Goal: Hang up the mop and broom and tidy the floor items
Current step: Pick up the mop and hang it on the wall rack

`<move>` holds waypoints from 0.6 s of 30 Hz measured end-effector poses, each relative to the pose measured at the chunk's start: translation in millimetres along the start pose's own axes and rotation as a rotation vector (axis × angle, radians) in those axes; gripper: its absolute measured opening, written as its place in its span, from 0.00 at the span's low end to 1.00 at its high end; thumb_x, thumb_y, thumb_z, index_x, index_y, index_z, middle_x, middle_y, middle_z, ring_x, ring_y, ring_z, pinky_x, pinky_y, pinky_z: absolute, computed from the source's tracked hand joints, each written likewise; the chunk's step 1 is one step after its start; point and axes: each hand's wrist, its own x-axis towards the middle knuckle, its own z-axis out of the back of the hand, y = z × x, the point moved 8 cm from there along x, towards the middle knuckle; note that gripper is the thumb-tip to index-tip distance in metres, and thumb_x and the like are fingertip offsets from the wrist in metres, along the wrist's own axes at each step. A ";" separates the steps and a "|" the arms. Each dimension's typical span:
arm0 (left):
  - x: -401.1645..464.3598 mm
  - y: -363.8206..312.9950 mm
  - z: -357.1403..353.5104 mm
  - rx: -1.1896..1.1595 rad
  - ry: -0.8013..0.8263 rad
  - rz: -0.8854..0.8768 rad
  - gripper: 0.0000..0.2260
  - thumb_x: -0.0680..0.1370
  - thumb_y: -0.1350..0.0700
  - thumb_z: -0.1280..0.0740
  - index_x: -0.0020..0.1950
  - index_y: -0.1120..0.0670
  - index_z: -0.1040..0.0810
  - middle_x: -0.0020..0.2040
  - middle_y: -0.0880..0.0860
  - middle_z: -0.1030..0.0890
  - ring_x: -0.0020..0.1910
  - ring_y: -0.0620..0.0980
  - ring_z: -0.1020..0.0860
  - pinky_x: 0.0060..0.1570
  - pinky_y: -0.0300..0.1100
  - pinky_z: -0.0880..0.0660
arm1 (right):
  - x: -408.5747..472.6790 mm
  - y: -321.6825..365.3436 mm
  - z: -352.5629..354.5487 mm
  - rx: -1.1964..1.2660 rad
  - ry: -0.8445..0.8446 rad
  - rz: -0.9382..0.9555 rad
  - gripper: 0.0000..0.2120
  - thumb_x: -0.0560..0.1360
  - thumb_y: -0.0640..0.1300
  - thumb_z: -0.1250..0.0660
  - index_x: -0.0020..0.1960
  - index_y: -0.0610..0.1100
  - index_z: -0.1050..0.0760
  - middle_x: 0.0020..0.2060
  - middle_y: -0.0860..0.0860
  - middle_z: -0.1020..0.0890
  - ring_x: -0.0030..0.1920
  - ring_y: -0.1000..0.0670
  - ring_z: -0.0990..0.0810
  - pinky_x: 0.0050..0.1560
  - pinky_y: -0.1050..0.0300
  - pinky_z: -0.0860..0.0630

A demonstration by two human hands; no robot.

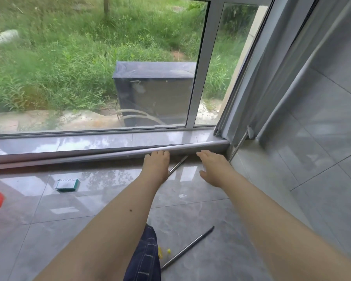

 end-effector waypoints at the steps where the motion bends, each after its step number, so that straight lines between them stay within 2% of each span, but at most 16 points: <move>1: 8.6 -0.5 -2.2 -0.002 0.003 -0.002 0.18 0.77 0.55 0.38 0.66 0.57 0.33 0.64 0.55 0.27 0.65 0.56 0.29 0.59 0.48 0.30 | 8.0 -3.7 -2.2 0.009 0.008 -0.007 0.28 0.77 0.46 0.40 0.74 0.43 0.43 0.72 0.46 0.35 0.70 0.44 0.33 0.71 0.50 0.36; 8: 85.8 26.3 -46.2 -0.071 0.110 0.021 0.19 0.77 0.51 0.37 0.66 0.57 0.33 0.64 0.55 0.28 0.64 0.56 0.29 0.59 0.48 0.31 | 101.5 0.1 -25.6 0.004 0.127 0.009 0.27 0.77 0.45 0.41 0.75 0.44 0.43 0.73 0.47 0.36 0.71 0.44 0.34 0.71 0.50 0.37; 18: 235.1 118.2 -82.0 -0.195 0.260 0.146 0.16 0.78 0.55 0.39 0.64 0.57 0.33 0.64 0.55 0.28 0.64 0.56 0.29 0.59 0.47 0.31 | 299.9 39.0 -29.2 0.010 0.300 0.049 0.26 0.78 0.45 0.41 0.74 0.43 0.42 0.71 0.45 0.34 0.70 0.43 0.32 0.68 0.49 0.34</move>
